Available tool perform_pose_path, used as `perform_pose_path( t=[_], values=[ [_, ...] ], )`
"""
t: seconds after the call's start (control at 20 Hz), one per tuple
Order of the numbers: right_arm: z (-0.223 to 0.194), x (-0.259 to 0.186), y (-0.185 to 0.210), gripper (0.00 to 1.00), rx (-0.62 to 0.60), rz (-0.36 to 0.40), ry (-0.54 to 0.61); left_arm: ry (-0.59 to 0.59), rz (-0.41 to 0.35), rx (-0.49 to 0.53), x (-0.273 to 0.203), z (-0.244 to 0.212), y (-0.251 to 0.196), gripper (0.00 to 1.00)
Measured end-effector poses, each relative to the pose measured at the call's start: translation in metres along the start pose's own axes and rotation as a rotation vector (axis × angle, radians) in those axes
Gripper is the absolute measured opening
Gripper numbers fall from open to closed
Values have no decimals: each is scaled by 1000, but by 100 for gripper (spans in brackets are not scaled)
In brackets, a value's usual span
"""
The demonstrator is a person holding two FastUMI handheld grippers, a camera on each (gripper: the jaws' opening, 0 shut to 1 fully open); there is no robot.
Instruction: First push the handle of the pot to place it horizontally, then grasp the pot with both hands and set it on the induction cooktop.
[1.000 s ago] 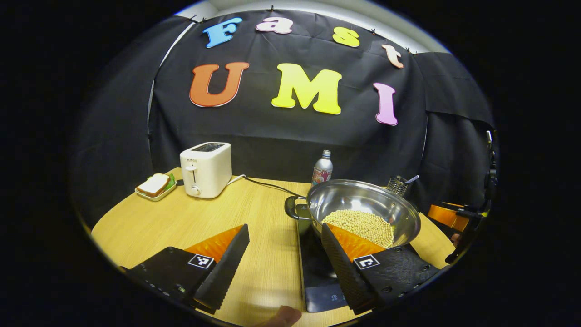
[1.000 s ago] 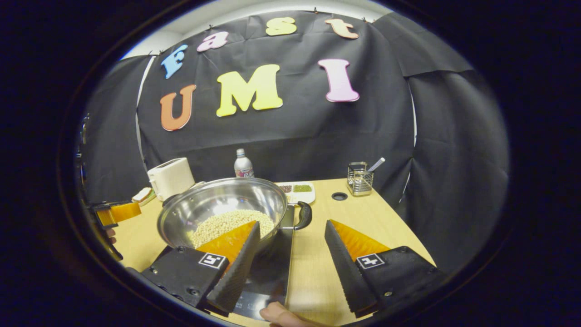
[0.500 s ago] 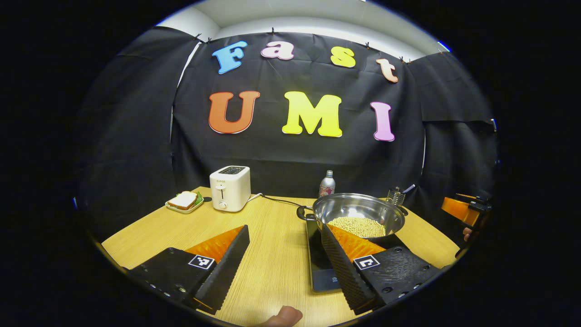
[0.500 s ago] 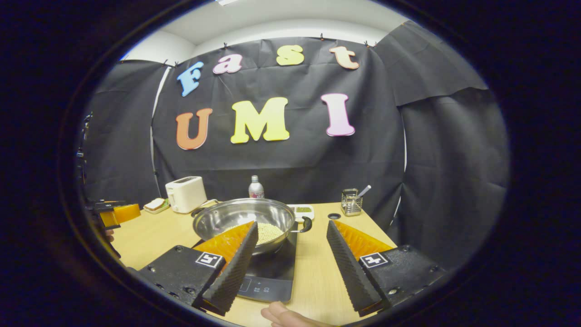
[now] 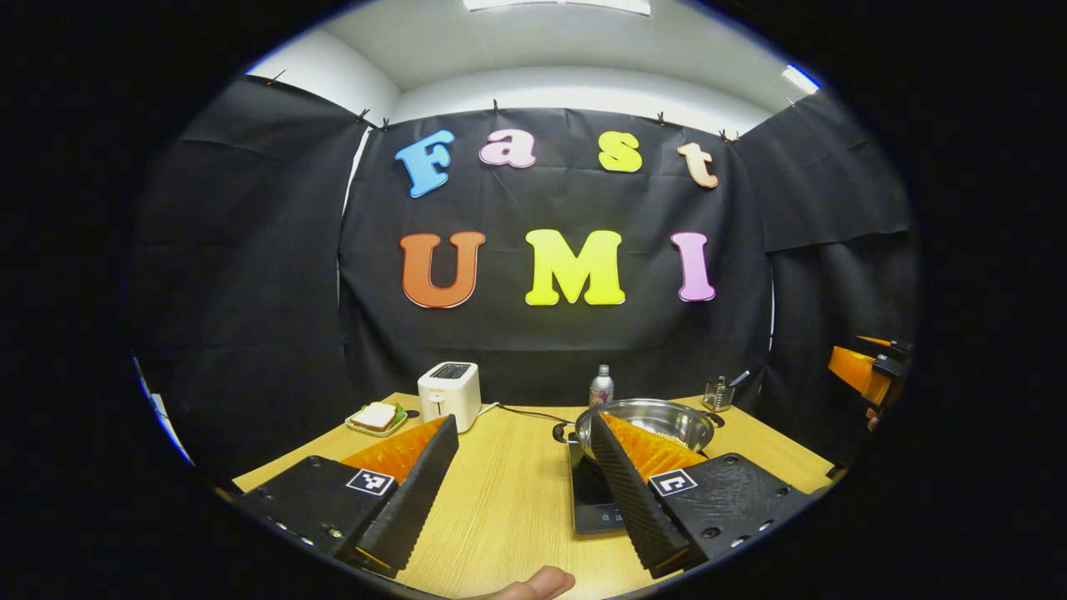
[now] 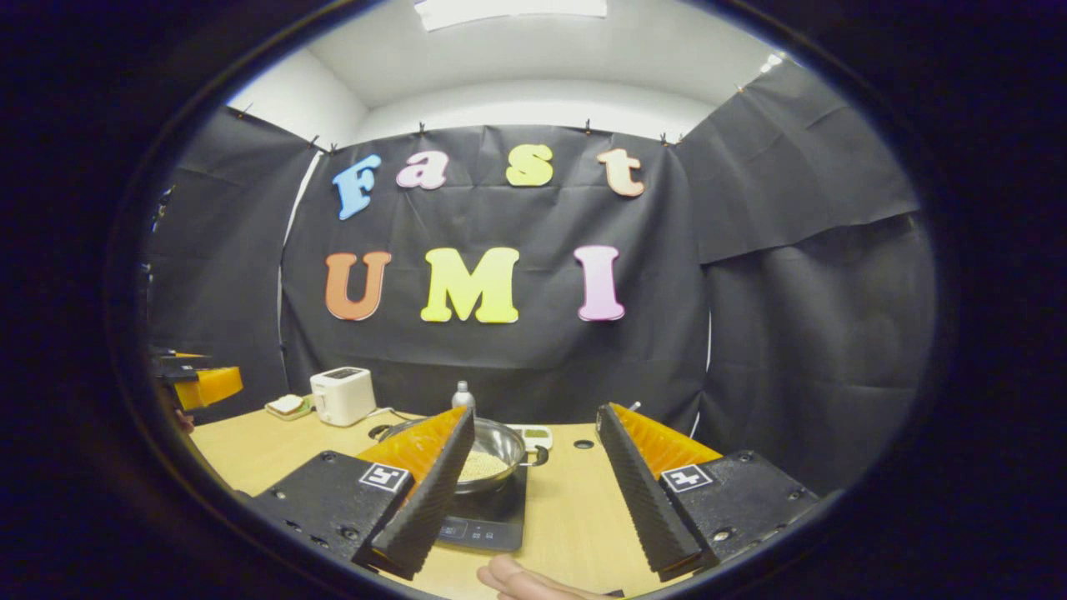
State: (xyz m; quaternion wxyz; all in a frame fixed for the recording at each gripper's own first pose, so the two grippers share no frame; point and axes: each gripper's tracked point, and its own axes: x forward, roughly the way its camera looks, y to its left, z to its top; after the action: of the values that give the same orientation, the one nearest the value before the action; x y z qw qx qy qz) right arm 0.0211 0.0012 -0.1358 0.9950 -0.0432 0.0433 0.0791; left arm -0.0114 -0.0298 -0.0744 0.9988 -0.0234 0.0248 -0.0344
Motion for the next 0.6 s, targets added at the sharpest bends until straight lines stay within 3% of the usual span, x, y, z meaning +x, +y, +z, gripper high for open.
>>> perform_pose_path(
  t=[0.25,0.45,0.6],
  values=[
    [40,-31,-17,94,8,-57,-34,-28,-15,11,-18,35,-1,95],
    [65,-53,-35,94,20,-163,-46,-78,-62,-3,-32,62,-16,95],
    [74,-71,-25,94,33,-138,-52,-116,-83,19,-52,74,-27,95]
  ],
)
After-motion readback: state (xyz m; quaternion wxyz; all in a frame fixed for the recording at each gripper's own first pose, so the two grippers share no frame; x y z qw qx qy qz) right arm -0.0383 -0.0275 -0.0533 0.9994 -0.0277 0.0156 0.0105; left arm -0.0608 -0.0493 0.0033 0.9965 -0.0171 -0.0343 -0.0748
